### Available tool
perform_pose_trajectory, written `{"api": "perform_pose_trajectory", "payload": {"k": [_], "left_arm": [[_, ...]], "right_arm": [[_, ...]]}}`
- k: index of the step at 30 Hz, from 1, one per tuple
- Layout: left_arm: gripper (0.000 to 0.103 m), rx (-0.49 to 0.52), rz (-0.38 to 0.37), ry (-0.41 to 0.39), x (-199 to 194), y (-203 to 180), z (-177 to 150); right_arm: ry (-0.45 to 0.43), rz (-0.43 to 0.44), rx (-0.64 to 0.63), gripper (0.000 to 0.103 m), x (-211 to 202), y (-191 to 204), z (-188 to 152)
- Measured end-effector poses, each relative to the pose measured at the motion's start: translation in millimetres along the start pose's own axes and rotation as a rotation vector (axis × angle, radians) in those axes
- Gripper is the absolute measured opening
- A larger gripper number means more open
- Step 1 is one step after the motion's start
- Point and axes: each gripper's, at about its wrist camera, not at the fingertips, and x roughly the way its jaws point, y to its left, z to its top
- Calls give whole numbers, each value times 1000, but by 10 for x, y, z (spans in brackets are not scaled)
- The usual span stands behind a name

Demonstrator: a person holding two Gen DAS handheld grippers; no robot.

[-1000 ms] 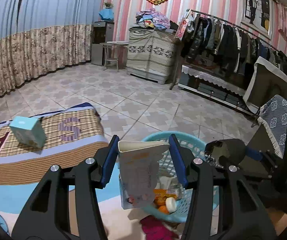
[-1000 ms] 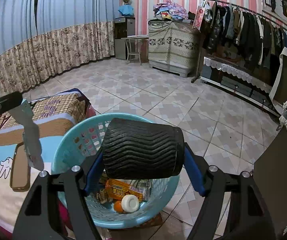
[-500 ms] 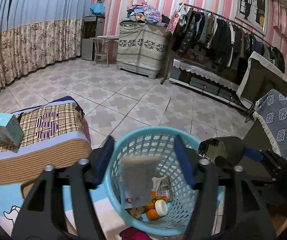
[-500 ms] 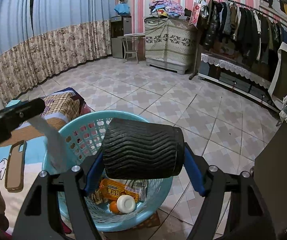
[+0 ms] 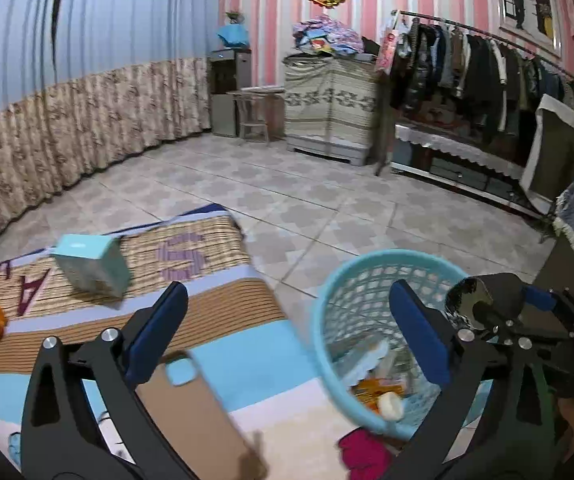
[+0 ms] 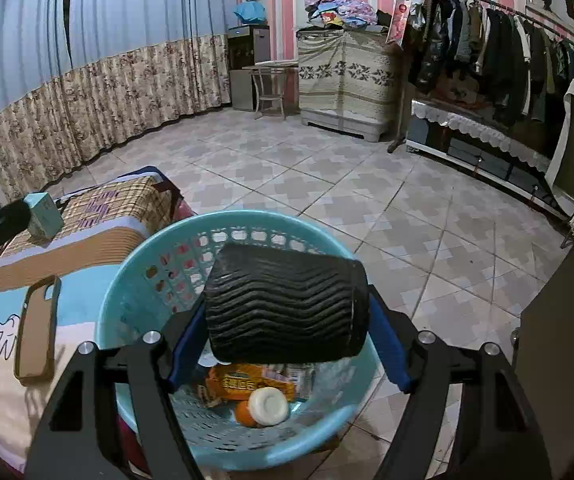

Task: Collect trash
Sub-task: 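Release the paper card from the left tool while the right tool drops the cylinder, then move both tools back over the bed toward the small orange cup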

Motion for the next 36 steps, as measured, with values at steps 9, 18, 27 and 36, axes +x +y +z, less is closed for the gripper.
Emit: {"api": "perform_pose_trajectory", "payload": {"k": [9, 18, 27, 36], "left_arm": [[98, -21, 90, -11, -231, 399, -51], [98, -65, 198, -18, -527, 1005, -269], [98, -122, 325, -11, -902, 1823, -577], [98, -168, 427, 30, -1112, 2554, -939]], "right_arm": [[-16, -6, 33, 96, 47, 152, 23], [-98, 5, 41, 98, -166, 457, -65], [-120, 101, -44, 98, -284, 1354, -126], [-112, 196, -171, 98, -392, 2285, -246]]}}
